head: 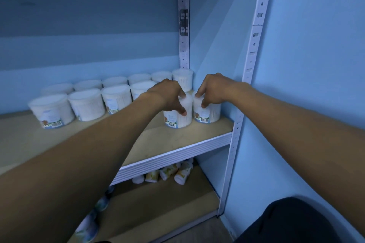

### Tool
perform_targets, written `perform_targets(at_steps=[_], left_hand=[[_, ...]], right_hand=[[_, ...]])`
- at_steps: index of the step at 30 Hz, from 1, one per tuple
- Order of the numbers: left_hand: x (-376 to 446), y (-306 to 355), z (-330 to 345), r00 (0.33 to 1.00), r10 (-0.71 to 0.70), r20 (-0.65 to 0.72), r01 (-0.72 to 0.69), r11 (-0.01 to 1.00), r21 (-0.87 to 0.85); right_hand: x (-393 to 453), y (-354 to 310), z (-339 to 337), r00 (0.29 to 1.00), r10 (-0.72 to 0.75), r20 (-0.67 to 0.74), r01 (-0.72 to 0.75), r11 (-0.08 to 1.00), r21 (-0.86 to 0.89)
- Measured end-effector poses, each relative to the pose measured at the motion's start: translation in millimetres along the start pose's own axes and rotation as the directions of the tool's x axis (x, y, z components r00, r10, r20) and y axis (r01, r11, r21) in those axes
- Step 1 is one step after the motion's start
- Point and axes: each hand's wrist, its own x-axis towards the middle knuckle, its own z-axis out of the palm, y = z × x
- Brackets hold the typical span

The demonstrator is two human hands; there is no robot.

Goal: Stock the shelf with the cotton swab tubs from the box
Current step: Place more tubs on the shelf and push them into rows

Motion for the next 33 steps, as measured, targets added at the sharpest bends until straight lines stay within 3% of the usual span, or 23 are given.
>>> perform_targets(at_steps=[7,11,19,29,33], left_hand=[[-10,7,-6,0.999,0.044,0.032,-0.046,0.997,0.068],[-10,6,-19,0.993,0.053,0.108,-0.067,0.990,0.122],[2,-5,-23,0.953,-0.007,0.302,-0.036,0.990,0.139],[-7,3,-26,0.959,-0.009,0.283,-0.020,0.995,0.102],[-8,14,-26,0.962,-0.052,0.267,-0.001,0.981,0.194]], right_hand=[[-15,2,-17,0.996,-0.018,0.092,0.019,1.000,-0.005],[-15,-3,-26,0.992,-0.064,0.106,0.071,0.996,-0.061],[-3,3,-15,0.979,0.012,0.202,0.010,0.994,-0.110],[0,1,-23,0.959,0.026,0.283,-0.009,0.998,-0.062],[-2,2,-27,0.942,0.028,0.335,-0.009,0.998,-0.057]])
